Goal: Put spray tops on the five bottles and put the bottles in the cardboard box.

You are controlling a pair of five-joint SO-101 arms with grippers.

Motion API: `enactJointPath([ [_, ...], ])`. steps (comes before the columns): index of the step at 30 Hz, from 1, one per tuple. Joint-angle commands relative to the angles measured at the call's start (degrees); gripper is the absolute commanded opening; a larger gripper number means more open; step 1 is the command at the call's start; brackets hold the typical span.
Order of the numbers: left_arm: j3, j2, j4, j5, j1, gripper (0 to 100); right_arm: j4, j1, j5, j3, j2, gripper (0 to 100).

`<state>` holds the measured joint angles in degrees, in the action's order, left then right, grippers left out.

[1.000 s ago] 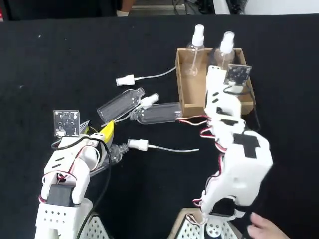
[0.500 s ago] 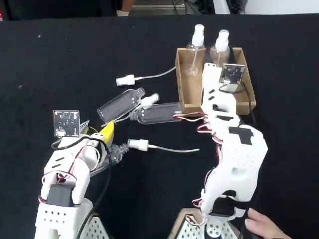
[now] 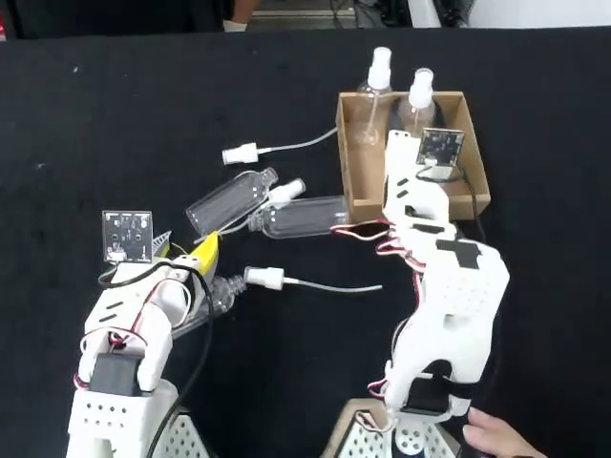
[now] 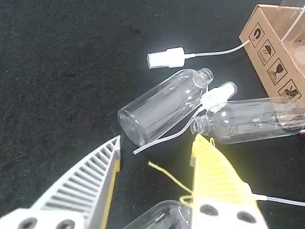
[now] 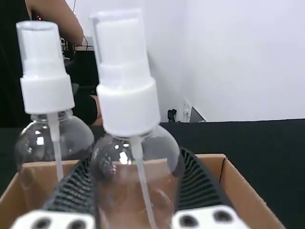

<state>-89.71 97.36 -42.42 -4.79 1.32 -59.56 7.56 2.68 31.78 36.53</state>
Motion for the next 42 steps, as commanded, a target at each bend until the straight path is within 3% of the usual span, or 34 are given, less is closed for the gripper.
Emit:
enactJointPath([
  [1, 0.48, 0.62, 1.23, 0.09, -0.04, 23, -1.67, -0.18, 0.09, -3.56, -0.48, 1.2],
  [10, 0.48, 0.62, 1.23, 0.09, -0.04, 23, -1.41, -0.09, 0.26, -3.65, -0.48, 1.2],
  [19, 0.48, 0.62, 1.23, 0.09, -0.04, 23, 10.9, 1.41, -4.04, -8.31, -0.84, 1.2],
  [35, 0.48, 0.62, 1.23, 0.09, -0.04, 23, 10.99, 1.41, -5.19, -7.87, -0.57, 1.4],
  [42, 0.48, 0.62, 1.23, 0.09, -0.04, 23, 10.99, 0.88, -5.19, -6.64, -0.66, 16.3],
])
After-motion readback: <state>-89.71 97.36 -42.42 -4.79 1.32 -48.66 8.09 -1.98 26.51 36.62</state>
